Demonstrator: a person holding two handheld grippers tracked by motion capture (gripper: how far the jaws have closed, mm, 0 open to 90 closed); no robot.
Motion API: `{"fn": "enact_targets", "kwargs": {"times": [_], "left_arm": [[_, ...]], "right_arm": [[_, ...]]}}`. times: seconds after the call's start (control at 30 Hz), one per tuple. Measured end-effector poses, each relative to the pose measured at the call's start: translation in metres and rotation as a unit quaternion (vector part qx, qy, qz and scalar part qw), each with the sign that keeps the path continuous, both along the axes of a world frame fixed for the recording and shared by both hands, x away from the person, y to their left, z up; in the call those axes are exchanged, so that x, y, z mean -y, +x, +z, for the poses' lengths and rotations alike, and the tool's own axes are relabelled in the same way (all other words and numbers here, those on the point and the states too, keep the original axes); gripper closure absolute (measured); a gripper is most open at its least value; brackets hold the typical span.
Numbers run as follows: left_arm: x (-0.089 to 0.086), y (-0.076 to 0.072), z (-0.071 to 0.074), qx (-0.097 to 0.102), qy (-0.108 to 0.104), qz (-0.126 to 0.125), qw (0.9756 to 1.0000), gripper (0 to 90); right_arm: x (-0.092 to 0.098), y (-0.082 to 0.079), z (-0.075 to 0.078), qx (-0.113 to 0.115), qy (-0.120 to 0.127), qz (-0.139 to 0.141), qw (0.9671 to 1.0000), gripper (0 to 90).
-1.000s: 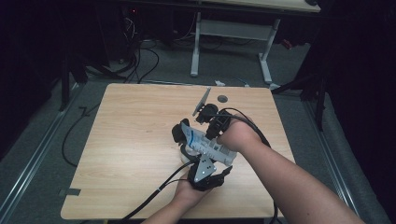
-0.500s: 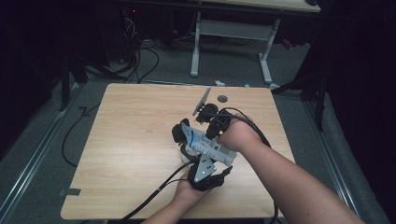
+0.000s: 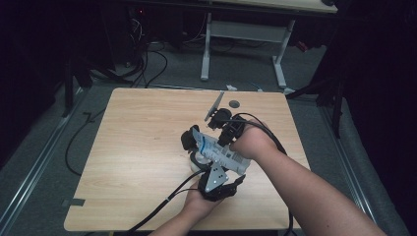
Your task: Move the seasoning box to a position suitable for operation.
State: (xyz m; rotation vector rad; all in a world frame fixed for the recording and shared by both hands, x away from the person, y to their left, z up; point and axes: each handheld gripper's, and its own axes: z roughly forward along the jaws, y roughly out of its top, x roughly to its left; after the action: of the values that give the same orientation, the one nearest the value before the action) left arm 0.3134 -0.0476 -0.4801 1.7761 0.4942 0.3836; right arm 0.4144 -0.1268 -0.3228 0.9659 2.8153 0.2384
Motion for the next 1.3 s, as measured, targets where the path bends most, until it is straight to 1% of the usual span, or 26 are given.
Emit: {"fn": "enact_targets", "kwargs": {"times": [0.33,0.5,0.67,0.9,0.97,1.07,1.3], "left_arm": [[0.0006,-0.0006,0.0000,0.001,-0.002,0.002,1.0000,49.0],[-0.0006,-0.0007,0.0011,0.002,-0.001,0.004,1.0000,48.9],[-0.0009,-0.0002,0.0011,0.000,-0.005,0.006,1.0000,48.6],[-0.0001,0.0008,-0.0005,0.001,-0.001,0.007,1.0000,47.2],[0.0010,0.0008,-0.0015,-0.002,-0.003,0.005,1.0000,46.4],[0.0016,0.0005,-0.0027,-0.001,0.001,0.003,1.0000,45.5],[0.0019,0.0006,-0.0025,-0.003,-0.001,0.003,1.0000,45.1]], "right_arm": [[-0.0005,0.0009,0.0004,0.000,-0.003,0.000,1.0000,90.0],[-0.0011,0.0010,0.0010,0.002,-0.003,-0.004,1.0000,90.0],[-0.0021,0.0026,0.0011,0.005,-0.004,-0.003,1.0000,90.0],[-0.0056,0.0030,0.0004,0.003,-0.008,-0.006,0.9999,90.0],[-0.0063,0.0035,0.0003,0.004,-0.007,-0.003,1.0000,90.0],[-0.0065,0.0040,-0.0003,0.005,-0.010,-0.001,0.9999,90.0],[-0.0072,0.0032,-0.0007,0.005,-0.007,-0.005,0.9999,90.0]]}}
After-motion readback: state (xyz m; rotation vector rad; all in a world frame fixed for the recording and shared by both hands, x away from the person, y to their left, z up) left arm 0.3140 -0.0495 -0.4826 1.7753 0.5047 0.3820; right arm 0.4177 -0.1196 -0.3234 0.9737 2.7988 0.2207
